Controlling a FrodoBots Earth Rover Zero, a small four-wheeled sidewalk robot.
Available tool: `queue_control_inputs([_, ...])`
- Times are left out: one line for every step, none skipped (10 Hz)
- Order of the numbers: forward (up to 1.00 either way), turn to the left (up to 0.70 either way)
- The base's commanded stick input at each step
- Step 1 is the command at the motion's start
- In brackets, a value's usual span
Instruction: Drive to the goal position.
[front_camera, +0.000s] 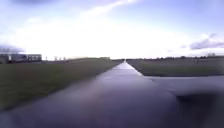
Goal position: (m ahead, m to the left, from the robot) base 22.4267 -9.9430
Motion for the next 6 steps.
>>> queue_control_inputs([0.45,0.0])
queue_control_inputs([0.45,0.0])
queue_control_inputs([0.45,0.0])
queue_control_inputs([0.45,0.0])
queue_control_inputs([0.45,0.0])
queue_control_inputs([0.45,0.0])
